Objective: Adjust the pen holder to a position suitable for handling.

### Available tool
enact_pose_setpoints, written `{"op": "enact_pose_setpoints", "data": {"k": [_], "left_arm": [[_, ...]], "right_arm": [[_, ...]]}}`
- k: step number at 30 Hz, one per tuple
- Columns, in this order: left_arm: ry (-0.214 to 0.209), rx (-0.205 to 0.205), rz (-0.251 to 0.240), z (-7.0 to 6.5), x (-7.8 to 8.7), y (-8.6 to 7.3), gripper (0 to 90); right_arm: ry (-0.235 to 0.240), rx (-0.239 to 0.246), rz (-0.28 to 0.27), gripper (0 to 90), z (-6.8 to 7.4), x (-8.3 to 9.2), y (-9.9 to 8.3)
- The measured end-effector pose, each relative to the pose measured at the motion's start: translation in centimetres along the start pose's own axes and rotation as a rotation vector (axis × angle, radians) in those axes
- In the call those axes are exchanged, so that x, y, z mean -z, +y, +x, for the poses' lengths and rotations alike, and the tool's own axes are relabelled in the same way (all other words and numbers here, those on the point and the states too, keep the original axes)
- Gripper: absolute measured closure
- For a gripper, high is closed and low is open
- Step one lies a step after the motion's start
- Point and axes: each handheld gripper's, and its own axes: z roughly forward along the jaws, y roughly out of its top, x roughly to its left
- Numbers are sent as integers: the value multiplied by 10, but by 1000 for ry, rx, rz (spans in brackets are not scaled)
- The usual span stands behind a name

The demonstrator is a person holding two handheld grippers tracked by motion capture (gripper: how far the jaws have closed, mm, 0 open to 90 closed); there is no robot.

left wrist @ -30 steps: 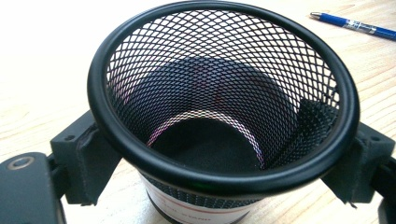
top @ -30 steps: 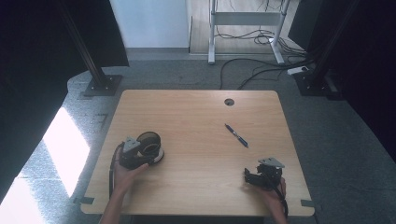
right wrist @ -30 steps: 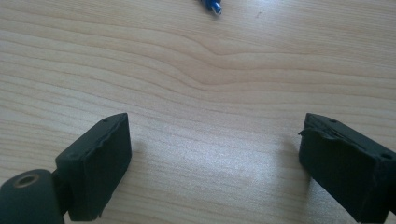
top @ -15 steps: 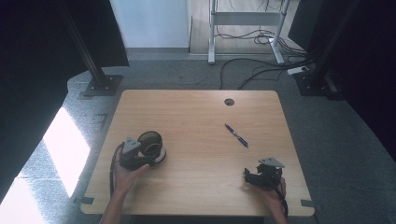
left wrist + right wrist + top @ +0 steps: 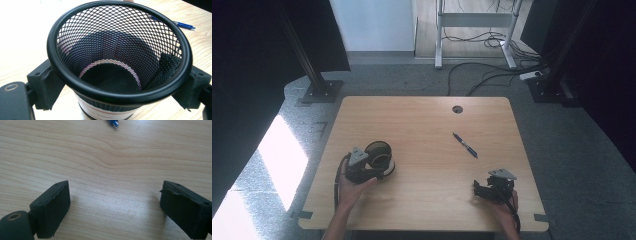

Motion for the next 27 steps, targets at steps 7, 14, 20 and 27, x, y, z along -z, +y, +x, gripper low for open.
{"op": "enact_pose_setpoints", "data": {"k": [7, 14, 20, 27], "left_arm": [[-16, -19, -2, -12, -5, 4, 109], [-27, -49, 17, -24, -14, 8, 109], [-41, -84, 19, -37, -23, 14, 109], [-57, -98, 18, -46, -29, 20, 110]], "right_arm": [[0, 1, 0, 88, 0, 0, 0], [-2, -1, -1, 92, 0, 0, 0], [-1, -1, -2, 94, 0, 0, 0], [-1, -1, -3, 97, 0, 0, 0]]}}
